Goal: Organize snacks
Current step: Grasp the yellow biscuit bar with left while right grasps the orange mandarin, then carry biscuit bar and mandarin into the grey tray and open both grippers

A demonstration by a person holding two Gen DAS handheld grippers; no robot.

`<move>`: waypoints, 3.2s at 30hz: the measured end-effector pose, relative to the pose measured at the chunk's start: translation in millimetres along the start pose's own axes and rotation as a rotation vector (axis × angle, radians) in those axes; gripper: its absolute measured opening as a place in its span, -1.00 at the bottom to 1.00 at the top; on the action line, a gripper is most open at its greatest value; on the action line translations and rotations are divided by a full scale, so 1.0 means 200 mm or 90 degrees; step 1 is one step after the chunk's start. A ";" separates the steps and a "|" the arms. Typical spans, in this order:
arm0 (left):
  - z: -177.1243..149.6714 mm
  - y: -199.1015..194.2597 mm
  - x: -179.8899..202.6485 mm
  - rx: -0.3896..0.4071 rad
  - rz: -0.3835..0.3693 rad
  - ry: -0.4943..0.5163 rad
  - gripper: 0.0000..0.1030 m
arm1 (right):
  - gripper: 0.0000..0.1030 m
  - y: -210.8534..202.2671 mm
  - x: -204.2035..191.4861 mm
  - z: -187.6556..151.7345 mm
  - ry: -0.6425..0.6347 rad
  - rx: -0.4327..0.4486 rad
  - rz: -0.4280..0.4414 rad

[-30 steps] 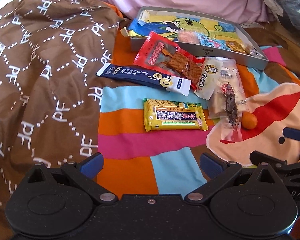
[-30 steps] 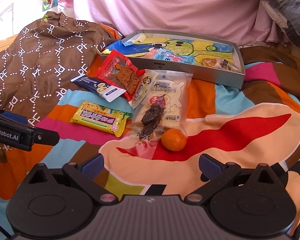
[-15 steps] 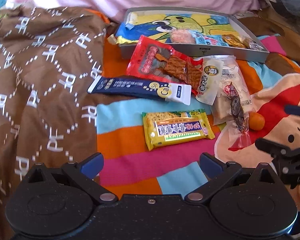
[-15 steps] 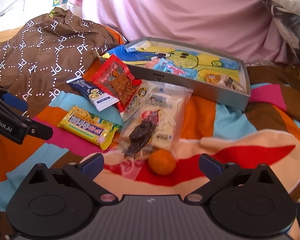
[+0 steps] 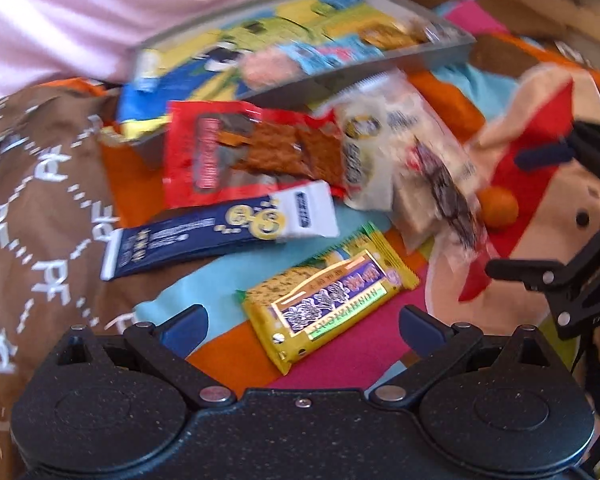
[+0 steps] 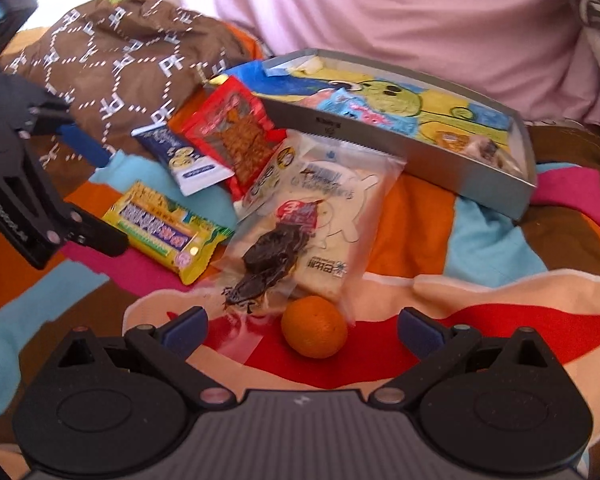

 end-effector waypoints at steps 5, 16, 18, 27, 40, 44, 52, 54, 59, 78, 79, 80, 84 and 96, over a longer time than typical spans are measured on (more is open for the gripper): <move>0.02 0.11 0.03 -0.026 -0.036 0.085 0.93 | 1.00 0.03 0.01 -0.01 0.020 -0.007 0.036; 0.08 0.21 0.04 -0.042 -0.077 0.175 0.98 | 0.88 0.06 0.10 -0.01 0.090 0.000 0.095; 0.07 0.21 0.05 -0.039 -0.079 0.166 0.97 | 0.83 0.06 0.10 -0.01 0.094 0.001 0.104; 0.00 0.14 0.06 -0.073 -0.156 0.075 0.81 | 0.70 0.03 0.09 0.01 0.099 -0.015 0.134; -0.08 0.07 0.14 -0.116 -0.209 -0.031 0.79 | 0.62 -0.09 -0.01 -0.01 0.057 -0.024 0.188; -0.06 0.10 0.13 -0.106 -0.176 -0.028 0.81 | 0.60 -0.06 -0.02 -0.02 0.061 -0.037 0.191; -0.02 0.13 0.12 -0.087 -0.133 -0.005 0.74 | 0.50 -0.02 -0.08 -0.03 0.035 -0.044 0.178; -0.03 0.13 0.12 -0.085 -0.134 -0.012 0.69 | 0.46 -0.04 -0.09 -0.04 0.036 -0.065 0.161; -0.05 0.11 0.13 -0.086 -0.135 -0.052 0.49 | 0.26 -0.09 -0.10 -0.05 0.055 -0.081 0.159; -0.06 0.03 0.20 -0.100 -0.083 -0.168 0.02 | -0.23 -0.07 -0.09 -0.04 0.065 -0.066 0.118; -0.07 0.03 0.20 -0.096 -0.081 -0.171 0.02 | -0.24 -0.08 -0.10 -0.03 0.057 -0.063 0.115; -0.07 0.02 0.20 -0.092 -0.078 -0.175 0.01 | -0.24 -0.08 -0.10 -0.03 0.049 -0.060 0.112; -0.09 -0.01 0.20 -0.072 -0.058 -0.203 -0.01 | -0.24 -0.09 -0.13 -0.03 0.011 -0.043 0.097; -0.14 -0.11 0.28 -0.003 0.003 -0.173 -0.04 | -0.24 -0.15 -0.28 -0.03 -0.171 0.024 0.016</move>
Point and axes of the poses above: each gripper's, at about its wrist camera, not at the fingertips, and y roughly the way its jaws point, x to its right, z to its top, the point moved 4 cm from there along y, roughly the way its jaws point, and after that the axes turned 1 degree about x, right-handed, at the moved point
